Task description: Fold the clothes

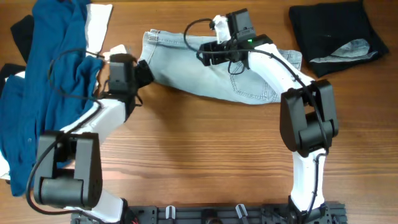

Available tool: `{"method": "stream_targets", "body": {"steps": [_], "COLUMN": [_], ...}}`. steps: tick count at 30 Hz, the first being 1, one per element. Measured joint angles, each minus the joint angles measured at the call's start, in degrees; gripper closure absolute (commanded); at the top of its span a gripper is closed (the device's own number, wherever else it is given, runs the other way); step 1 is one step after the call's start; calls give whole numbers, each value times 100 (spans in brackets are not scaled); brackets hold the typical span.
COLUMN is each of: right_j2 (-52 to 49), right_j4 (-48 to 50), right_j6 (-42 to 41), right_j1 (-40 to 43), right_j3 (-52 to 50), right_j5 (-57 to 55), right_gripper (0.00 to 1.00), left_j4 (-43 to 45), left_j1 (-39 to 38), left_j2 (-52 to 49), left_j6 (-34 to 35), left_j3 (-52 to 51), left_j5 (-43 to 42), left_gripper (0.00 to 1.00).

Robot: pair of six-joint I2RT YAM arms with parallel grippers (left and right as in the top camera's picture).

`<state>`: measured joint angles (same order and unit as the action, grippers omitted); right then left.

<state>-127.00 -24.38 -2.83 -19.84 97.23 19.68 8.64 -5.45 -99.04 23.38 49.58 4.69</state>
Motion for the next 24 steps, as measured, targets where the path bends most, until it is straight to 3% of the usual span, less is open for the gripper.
{"method": "stream_targets", "body": {"steps": [4, 7, 10, 11, 14, 19, 24], "right_j2": [-525, -546, -544, -525, -457, -254, 651], "right_j4": [92, -282, -1019, -1436, -2194, -2771, -2284], "right_j6": [472, 754, 1340, 1606, 1969, 1963, 1174], "right_j1": [-293, -291, -326, -389, -719, -966, -719], "right_j3": [0, 114, 271, 339, 409, 251, 35], "right_j5": [-321, -343, -343, -378, -597, -332, -105], "right_gripper": [10, 10, 10, 1, 0, 0, 0], "left_j4": [-210, -522, -723, -743, -820, -887, -798], "left_j1": [811, 861, 859, 859, 859, 863, 855], "left_j2": [0, -4, -4, -4, -4, -4, -4], "left_j6": [-210, -514, -658, -678, -682, -682, -684], "left_j3": [0, 4, 4, 4, 4, 4, 4], "left_j5": [-1019, -1235, -1316, -1311, -1270, -1268, -1360], "left_gripper": [0, 0, 0, 0, 0, 0, 6]}}
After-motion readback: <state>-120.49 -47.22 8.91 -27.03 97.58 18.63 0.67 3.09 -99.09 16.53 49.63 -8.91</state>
